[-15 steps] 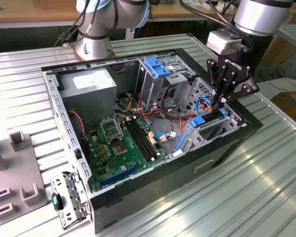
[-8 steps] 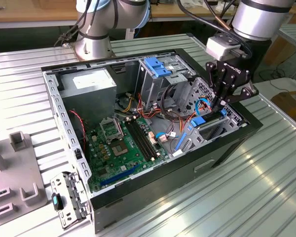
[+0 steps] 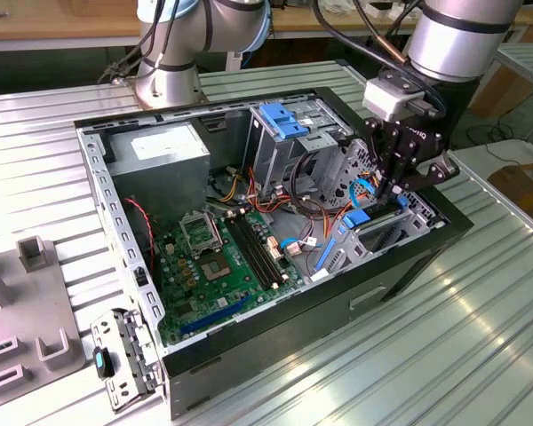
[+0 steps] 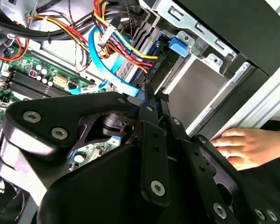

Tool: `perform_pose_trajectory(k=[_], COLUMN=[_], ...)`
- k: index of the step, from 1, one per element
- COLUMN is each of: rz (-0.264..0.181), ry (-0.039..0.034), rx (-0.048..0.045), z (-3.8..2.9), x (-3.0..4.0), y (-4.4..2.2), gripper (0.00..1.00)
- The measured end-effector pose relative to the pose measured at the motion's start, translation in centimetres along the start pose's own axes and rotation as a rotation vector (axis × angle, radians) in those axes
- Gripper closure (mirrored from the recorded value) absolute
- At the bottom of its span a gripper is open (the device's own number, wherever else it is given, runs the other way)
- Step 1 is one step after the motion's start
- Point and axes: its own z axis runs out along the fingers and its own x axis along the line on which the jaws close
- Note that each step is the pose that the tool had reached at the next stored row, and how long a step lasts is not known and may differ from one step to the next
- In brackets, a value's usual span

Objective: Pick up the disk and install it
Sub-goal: 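Insert the second disk wire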

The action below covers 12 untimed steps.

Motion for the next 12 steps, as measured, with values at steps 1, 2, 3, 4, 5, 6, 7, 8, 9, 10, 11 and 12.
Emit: perform_pose_trajectory(k=[1, 2, 3, 4, 5, 6, 7, 8, 9, 10, 11, 12], rz=[0.0, 0.0, 0.001, 0.001, 0.002, 0.002, 0.003, 0.003, 0.003, 0.004, 0.004, 0.004], ry=[-0.0002, 0.0001, 0.0003, 0.0004, 0.0002, 0.0005, 0.0006, 0.0006, 0.0008, 0.0009, 0.0009, 0.0003], rx=[0.0002, 0.0001, -0.0002, -0.0006, 0.001, 0.0033, 0.0056, 0.009, 0.0116, 0.0143, 0.0165, 0.0185], z=[0.15, 0.29, 0.4, 0.51, 0.59, 0.59, 0.6, 0.62, 0.62, 0.63, 0.64, 0.66], x=[-0.03, -0.08, -0.37, -0.62, -0.69, -0.69, -0.69, -0.69, -0.69, -0.7, -0.7, -0.7], y=[0.01, 0.02, 0.03, 0.02, 0.03, 0.03, 0.03, 0.03, 0.03, 0.03, 0.03, 0.02], gripper=[0.84, 0.84, 0.84, 0.84, 0.84, 0.84, 0.84, 0.84, 0.84, 0.84, 0.84, 0.84])
